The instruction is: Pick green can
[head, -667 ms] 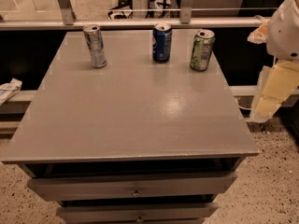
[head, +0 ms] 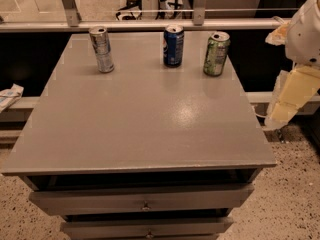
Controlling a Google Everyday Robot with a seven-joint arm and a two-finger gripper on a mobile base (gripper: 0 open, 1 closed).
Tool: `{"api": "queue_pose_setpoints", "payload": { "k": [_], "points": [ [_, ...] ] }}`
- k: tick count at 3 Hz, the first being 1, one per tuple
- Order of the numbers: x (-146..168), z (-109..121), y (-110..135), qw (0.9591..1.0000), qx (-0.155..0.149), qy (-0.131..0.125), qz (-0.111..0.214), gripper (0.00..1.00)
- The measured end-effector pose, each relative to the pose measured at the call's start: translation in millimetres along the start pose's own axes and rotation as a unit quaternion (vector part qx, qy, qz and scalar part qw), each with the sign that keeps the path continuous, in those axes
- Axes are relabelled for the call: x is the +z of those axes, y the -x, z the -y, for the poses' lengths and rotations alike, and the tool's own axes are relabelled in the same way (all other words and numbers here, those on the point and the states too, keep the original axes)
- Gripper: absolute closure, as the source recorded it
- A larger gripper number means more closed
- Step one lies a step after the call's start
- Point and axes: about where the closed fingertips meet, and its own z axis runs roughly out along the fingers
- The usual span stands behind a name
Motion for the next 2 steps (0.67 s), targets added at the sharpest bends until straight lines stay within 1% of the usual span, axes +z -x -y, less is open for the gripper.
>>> {"api": "queue_pose_setpoints", "payload": {
  "k": [1, 2],
  "points": [
    [13.7, 31.2, -7.9, 0.9979, 0.017, -0.046, 0.042, 0.0],
    [37.6, 75.3, -12.4, 0.9903, 0.05, -0.083, 0.1, 0.0]
  ]
}}
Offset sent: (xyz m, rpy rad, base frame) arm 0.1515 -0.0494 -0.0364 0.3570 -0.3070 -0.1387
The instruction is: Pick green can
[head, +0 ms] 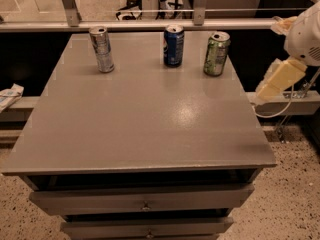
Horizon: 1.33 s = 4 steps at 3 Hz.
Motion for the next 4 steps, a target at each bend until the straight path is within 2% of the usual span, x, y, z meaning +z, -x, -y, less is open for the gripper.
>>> {"api": "queue_pose_setpoints", "payload": {
  "k": [1, 2, 4],
  "points": [
    [38.2, 38.5, -1.8, 0.9969, 0.047, -0.013, 0.061, 0.0],
    [74.2, 64.6, 1.1, 0.9886, 0.091, -0.008, 0.12, 0.0],
    [135.5, 102.7, 17.4, 0.9631, 0.15, 0.008, 0.223, 0.0]
  ]
}}
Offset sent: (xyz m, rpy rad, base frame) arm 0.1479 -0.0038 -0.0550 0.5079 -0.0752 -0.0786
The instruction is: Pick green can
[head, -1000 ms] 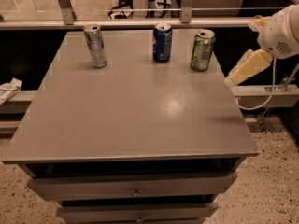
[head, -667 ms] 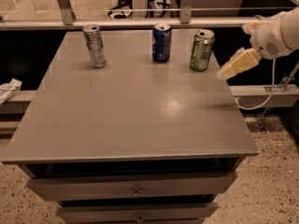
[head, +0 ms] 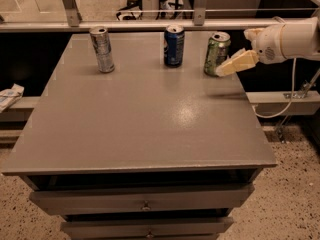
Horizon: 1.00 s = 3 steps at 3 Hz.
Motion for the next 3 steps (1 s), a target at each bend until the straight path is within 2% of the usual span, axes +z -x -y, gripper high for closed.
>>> {"api": "queue_pose_setpoints", "payload": {
  "k": [1, 2, 3],
  "points": [
    [30.1, 18.3, 3.6, 0.9985, 0.017, 0.005, 0.052, 0.0],
    [41.9, 25.9, 4.2, 0.9965, 0.03, 0.007, 0.077, 0.0],
    [47.1, 30.7, -0.5, 0.994, 0.039, 0.009, 0.102, 0.15]
  ]
}}
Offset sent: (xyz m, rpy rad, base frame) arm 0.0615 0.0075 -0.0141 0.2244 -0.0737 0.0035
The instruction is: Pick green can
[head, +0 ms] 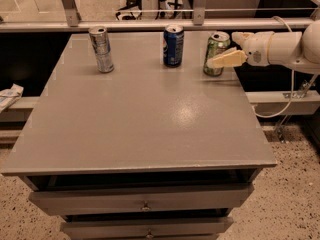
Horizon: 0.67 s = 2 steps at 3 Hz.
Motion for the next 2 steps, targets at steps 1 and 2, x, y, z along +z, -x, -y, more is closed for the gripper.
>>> {"api": "queue_pose_setpoints", "payload": {
  "k": [1, 2],
  "points": [
    [-6.0, 3.2, -0.8, 0.9998, 0.002, -0.003, 0.021, 0.38],
    [-27.9, 0.7, 13.6, 0.9985, -0.004, -0.007, 0.054, 0.61]
  ]
}}
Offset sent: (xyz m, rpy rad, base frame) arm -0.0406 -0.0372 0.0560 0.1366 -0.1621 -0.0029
